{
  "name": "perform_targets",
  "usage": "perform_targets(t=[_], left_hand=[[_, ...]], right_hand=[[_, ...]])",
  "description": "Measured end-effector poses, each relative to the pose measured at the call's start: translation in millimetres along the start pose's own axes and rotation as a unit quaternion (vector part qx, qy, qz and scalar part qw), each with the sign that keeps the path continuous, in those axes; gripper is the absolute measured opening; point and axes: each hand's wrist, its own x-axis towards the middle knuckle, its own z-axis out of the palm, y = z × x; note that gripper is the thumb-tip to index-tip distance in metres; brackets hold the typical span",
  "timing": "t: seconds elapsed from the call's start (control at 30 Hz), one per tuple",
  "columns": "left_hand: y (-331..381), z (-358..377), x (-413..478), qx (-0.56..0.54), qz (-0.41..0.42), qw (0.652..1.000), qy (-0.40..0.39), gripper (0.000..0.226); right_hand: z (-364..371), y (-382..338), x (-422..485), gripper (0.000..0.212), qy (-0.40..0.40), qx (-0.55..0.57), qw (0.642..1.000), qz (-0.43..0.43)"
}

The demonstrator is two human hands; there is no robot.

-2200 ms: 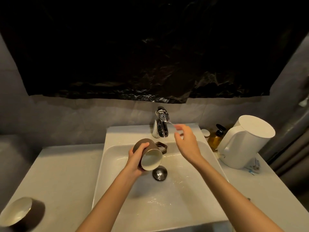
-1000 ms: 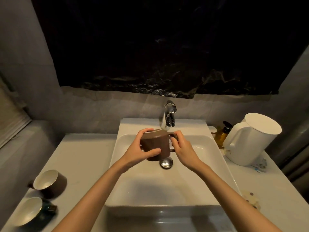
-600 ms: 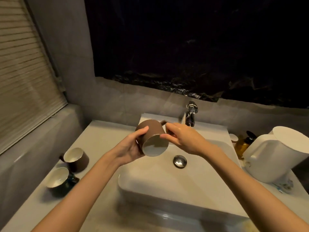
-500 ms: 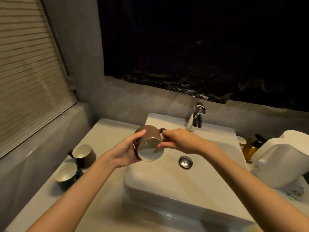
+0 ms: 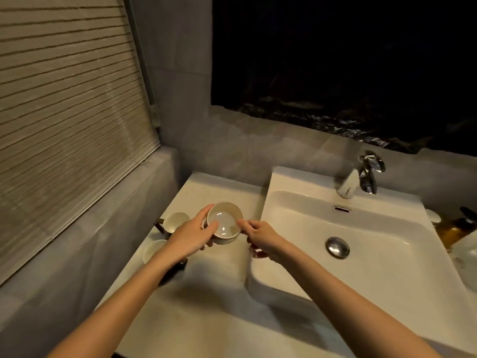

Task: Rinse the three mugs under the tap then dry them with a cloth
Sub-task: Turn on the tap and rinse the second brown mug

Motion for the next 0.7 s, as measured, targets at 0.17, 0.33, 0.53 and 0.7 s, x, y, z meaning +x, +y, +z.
perform_targets(t=[0.17,0.33,0.53,0.7], left_hand=[[-37,-12,18,0.191,0.051,0.977,0.082,0.039],[-76,-3,48,0.253,0.05,0.966,0.013,0.034],[-95,14,55,0.351,0.135,0.926,0.016,0.037],[-107,18,64,0.37,0.153,0.916,-0.021,0.039]], right_hand=[[48,15,24,0.036,0.007,0.075,0.993,0.092],[77,33,39,0.036,0.029,0.106,0.98,0.164],[96,50,45,0.038,0.061,0.151,0.959,0.231],[106,55,51,0.038,0.075,0.161,0.952,0.251]])
